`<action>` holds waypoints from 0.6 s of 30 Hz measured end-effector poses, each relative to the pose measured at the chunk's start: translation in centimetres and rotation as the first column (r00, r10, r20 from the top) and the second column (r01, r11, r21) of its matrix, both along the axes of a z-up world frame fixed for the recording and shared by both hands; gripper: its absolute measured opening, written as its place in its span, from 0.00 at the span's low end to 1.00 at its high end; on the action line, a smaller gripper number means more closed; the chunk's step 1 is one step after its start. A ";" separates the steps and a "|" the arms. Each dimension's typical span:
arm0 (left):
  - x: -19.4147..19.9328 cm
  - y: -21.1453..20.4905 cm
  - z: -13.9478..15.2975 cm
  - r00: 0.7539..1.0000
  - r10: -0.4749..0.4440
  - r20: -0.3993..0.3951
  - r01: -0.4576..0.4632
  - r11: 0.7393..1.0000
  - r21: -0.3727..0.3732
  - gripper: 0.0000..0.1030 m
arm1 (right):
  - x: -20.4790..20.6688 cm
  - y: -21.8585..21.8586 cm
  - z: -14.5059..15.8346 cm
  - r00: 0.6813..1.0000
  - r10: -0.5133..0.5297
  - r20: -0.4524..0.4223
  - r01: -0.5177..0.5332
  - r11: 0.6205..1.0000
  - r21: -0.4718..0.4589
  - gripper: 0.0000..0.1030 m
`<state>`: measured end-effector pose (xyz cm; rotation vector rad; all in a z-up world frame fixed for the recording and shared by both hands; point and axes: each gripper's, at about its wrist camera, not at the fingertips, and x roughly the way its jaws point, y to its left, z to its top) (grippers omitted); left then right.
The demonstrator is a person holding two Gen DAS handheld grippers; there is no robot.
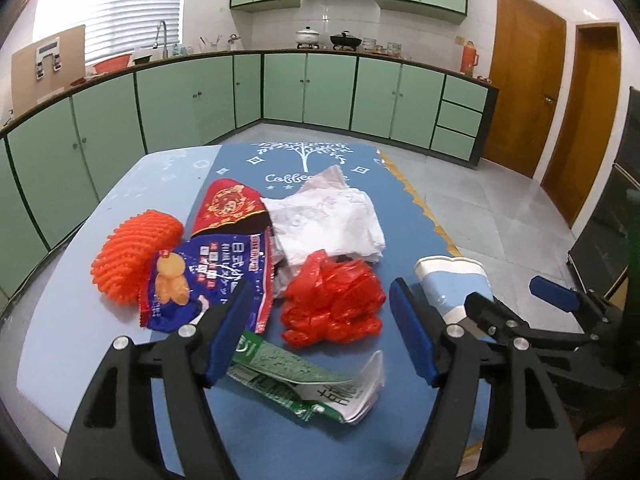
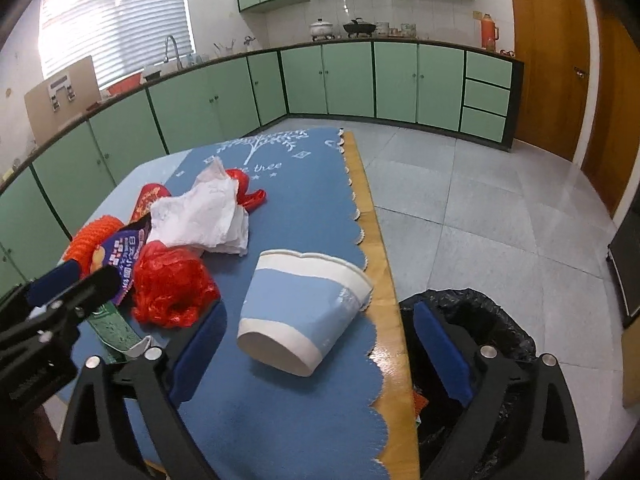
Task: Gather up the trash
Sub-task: 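Grasp the blue-white paper cup with the right gripper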
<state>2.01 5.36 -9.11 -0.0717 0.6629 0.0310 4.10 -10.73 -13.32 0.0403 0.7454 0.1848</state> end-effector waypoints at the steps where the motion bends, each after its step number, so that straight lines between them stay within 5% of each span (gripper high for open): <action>1: 0.0 0.1 0.1 1.000 0.004 0.000 -0.004 1.000 -0.001 0.67 | 0.1 0.1 -0.2 1.000 -0.002 -0.006 0.002 1.000 -0.005 0.90; 15: 0.7 0.5 -0.7 0.999 0.022 -0.024 -0.022 1.000 -0.004 0.67 | 2.1 0.5 -2.2 0.997 -0.018 -0.079 0.016 1.000 -0.018 0.89; 18: 0.8 0.5 -0.8 0.999 0.022 -0.029 -0.022 1.000 -0.006 0.67 | 2.4 0.7 -2.6 0.995 0.002 -0.098 -0.003 1.000 -0.007 0.74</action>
